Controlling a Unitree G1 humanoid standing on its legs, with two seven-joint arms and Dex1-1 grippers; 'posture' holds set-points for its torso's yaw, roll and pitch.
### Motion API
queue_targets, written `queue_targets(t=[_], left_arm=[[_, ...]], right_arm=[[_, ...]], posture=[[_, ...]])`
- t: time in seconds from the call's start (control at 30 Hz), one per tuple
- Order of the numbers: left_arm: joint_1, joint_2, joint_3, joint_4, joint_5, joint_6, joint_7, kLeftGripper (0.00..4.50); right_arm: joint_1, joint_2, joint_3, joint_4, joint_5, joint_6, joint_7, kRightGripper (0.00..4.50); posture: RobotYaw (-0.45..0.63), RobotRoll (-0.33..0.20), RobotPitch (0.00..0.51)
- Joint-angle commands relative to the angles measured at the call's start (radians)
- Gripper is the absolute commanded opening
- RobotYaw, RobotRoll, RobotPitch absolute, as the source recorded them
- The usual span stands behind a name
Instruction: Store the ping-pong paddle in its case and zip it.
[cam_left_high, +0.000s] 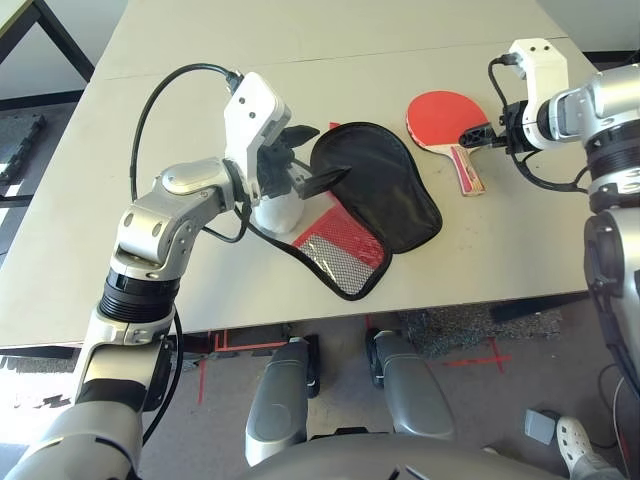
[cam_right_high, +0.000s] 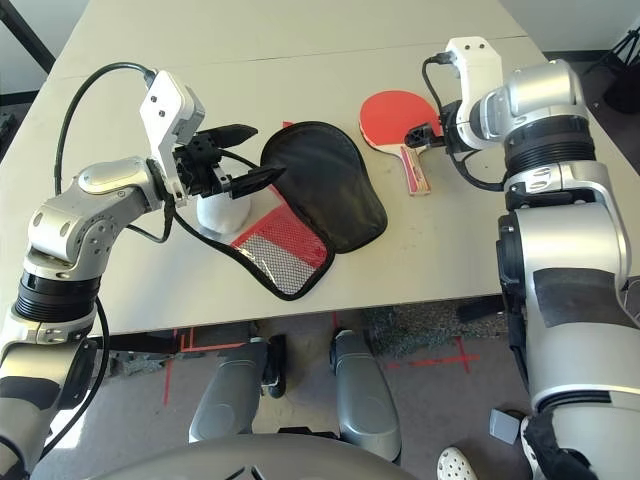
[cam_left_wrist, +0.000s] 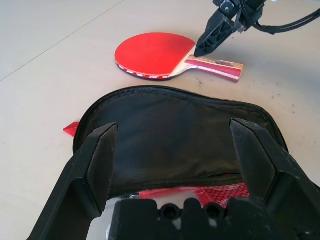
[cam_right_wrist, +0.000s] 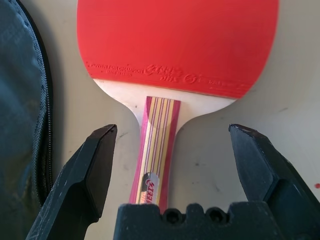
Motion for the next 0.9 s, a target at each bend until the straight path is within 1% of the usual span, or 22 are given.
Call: queue_targets(t=[0.03, 0.3, 0.5, 0.53, 0.57, 0.6, 0.8, 0.83, 0.9], left_arm=[[0.014, -0.004, -0.011, -0.017, 0.015, -0.005, 0.001, 4.5], [0.023, -0.016, -0.012, -0.023, 0.026, -0.01, 0.006, 4.5], [0.02, -0.023, -0.015, -0.016, 0.034, -0.017, 0.004, 4.5], [0.02, -0.024, -0.016, -0.015, 0.035, -0.018, 0.004, 4.5], [0.02, -0.024, -0.016, -0.014, 0.036, -0.019, 0.004, 4.5], [0.02, -0.025, -0.017, -0.014, 0.036, -0.02, 0.003, 4.5], [0.02, -0.026, -0.018, -0.011, 0.039, -0.022, 0.003, 4.5], [0.02, -0.026, -0.019, -0.011, 0.039, -0.023, 0.004, 4.5], [0.021, -0.025, -0.019, -0.011, 0.04, -0.023, 0.003, 4.5]], right_arm=[[0.008, 0.017, -0.007, 0.041, -0.013, -0.013, -0.021, 4.47], [0.036, 0.052, -0.006, 0.073, -0.023, -0.019, -0.038, 4.47], [0.062, 0.059, -0.001, 0.072, -0.029, -0.029, -0.047, 4.47], [0.065, 0.058, 0.001, 0.067, -0.031, -0.032, -0.048, 4.07], [0.069, 0.058, 0.004, 0.062, -0.033, -0.037, -0.047, 3.85], [0.074, 0.057, 0.007, 0.053, -0.036, -0.043, -0.045, 3.51], [0.103, 0.041, 0.022, -0.023, -0.066, -0.097, -0.04, 1.32], [0.108, 0.036, 0.023, -0.036, -0.07, -0.108, -0.039, 1.12], [0.12, 0.027, 0.031, -0.07, -0.081, -0.135, -0.039, 1.06]], posture=[[0.06, 0.0, 0.211], [0.07, 0.0, 0.212], [0.07, 0.0, 0.21], [0.07, 0.0, 0.209], [0.07, 0.0, 0.209], [0.07, 0.0, 0.207], [0.07, 0.0, 0.206], [0.07, 0.0, 0.206], [0.07, 0.0, 0.203]])
